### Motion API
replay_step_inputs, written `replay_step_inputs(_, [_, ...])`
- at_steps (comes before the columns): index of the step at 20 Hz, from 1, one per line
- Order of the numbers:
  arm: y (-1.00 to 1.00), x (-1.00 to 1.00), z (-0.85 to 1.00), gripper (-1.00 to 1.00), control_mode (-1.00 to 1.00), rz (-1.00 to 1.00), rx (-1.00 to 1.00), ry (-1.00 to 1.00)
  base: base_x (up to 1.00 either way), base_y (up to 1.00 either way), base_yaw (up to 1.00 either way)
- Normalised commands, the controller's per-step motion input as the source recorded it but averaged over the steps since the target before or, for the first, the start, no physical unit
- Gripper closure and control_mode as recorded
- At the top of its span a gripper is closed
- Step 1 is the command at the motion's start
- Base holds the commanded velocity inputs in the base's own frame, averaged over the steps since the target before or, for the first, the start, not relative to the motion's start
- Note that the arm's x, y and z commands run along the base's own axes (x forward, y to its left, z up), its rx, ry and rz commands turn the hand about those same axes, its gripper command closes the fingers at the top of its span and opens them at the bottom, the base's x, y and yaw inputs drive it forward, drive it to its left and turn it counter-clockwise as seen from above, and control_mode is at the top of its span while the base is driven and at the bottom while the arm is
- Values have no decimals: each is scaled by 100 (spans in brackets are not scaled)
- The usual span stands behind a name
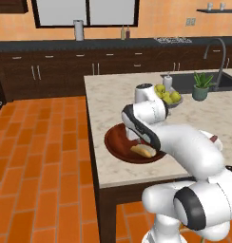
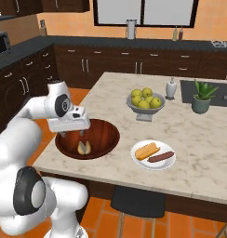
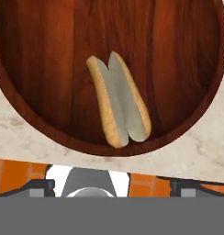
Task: Place one bun and one sausage from the bowl on each plate.
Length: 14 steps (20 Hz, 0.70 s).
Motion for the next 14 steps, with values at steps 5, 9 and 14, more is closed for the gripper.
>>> replay_step_inputs(5, [-1,56,-51,-100,-100,1,-5,16,0,0,0])
replay_step_inputs(9, [-14,38,-54,-100,-100,0,0,22,0,0,0])
replay_step_inputs(14, [-22,4,-43,-100,-100,0,-2,17,0,0,0])
